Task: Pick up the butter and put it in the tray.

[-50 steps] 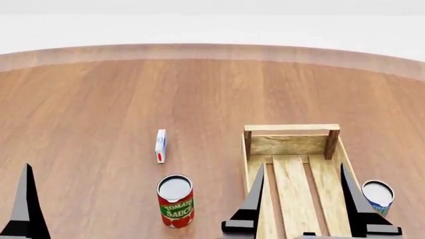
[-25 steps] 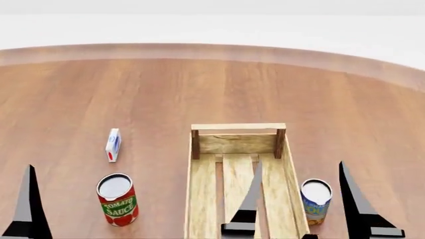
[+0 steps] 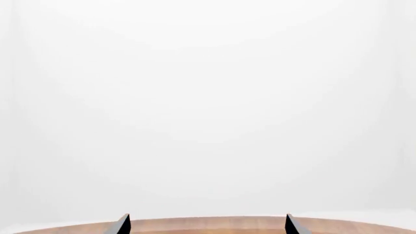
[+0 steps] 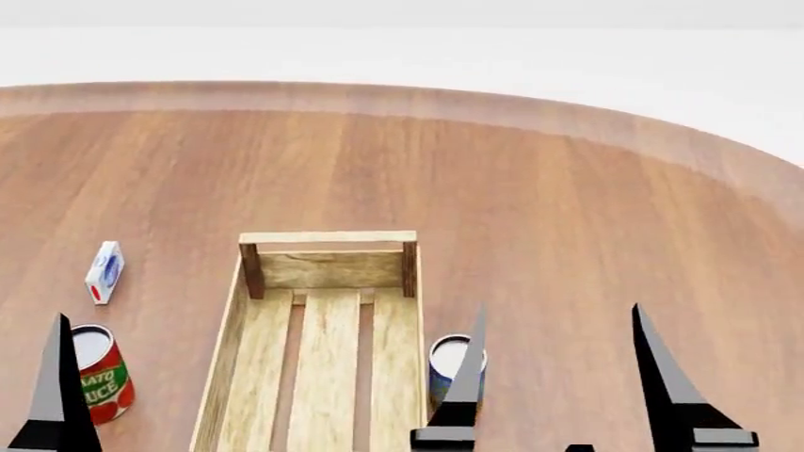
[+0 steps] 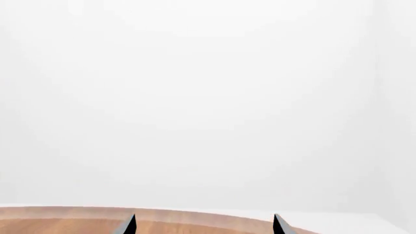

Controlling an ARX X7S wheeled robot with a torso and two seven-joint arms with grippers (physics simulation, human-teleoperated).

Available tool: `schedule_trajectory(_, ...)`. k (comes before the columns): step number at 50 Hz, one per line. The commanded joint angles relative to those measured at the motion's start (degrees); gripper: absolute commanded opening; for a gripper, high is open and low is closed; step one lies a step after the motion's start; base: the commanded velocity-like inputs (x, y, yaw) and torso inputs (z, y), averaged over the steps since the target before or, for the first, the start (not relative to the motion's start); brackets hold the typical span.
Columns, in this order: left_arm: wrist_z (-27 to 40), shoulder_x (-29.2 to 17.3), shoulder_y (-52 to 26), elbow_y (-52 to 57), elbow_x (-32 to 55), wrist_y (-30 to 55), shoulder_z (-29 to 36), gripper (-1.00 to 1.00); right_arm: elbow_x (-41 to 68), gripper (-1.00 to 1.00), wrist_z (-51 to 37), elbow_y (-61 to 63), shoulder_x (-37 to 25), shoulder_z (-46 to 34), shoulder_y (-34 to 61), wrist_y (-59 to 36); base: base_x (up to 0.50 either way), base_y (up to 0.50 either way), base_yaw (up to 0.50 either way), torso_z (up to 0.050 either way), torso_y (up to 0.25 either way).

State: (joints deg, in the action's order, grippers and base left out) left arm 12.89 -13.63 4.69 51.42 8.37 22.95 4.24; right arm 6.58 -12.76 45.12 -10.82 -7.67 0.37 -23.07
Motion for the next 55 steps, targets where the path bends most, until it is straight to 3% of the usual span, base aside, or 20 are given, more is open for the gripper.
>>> schedule_trajectory(1, 0.48, -0.48, 0.02, 0.08, 0.31, 0.01, 0.01, 1.0, -0.67, 1.0, 0.23, 0.81, -1.64, -1.58, -0.26, 0.68, 0.0, 0.0, 0.0, 0.0, 0.0)
schedule_trajectory(6, 0.74, -0.72, 0.01, 0.13, 0.44, -0.06, 0.09, 1.0, 0.21, 1.0, 1.27, 1.45, -2.72, -1.43, -1.02, 1.98, 0.0, 0.0, 0.0, 0.0, 0.0)
schedule_trajectory(38, 2.34, -2.11, -0.23, -0.56, 2.05, -0.7, 0.42, 1.0, 1.06, 1.0, 2.35, -0.39, -4.32, -5.65, 0.58, 2.41, 0.0, 0.0, 0.46, 0.0, 0.0)
schedule_trajectory(42, 2.63, -2.26, -0.31, -0.11, 2.72, -0.36, -0.06, 1.0, 0.25, 1.0, 4.4, 0.47, -7.04, -7.47, 0.08, 0.79, 0.0, 0.0, 0.0, 0.0, 0.0)
schedule_trajectory(45, 2.88, -2.42, -0.21, 0.4, 2.92, -0.22, -0.15, 1.0, 10.51, 1.0, 9.8, 1.75, -8.47, -4.02, -1.71, 2.22, 0.0, 0.0, 0.0, 0.0, 0.0)
schedule_trajectory(55, 3.47, -2.74, -0.17, 0.47, 2.93, -0.22, 0.55, 1.0, 18.55, 1.0, 16.88, 7.72, -18.65, 2.28, -8.32, 3.83, 0.0, 0.0, 0.0, 0.0, 0.0)
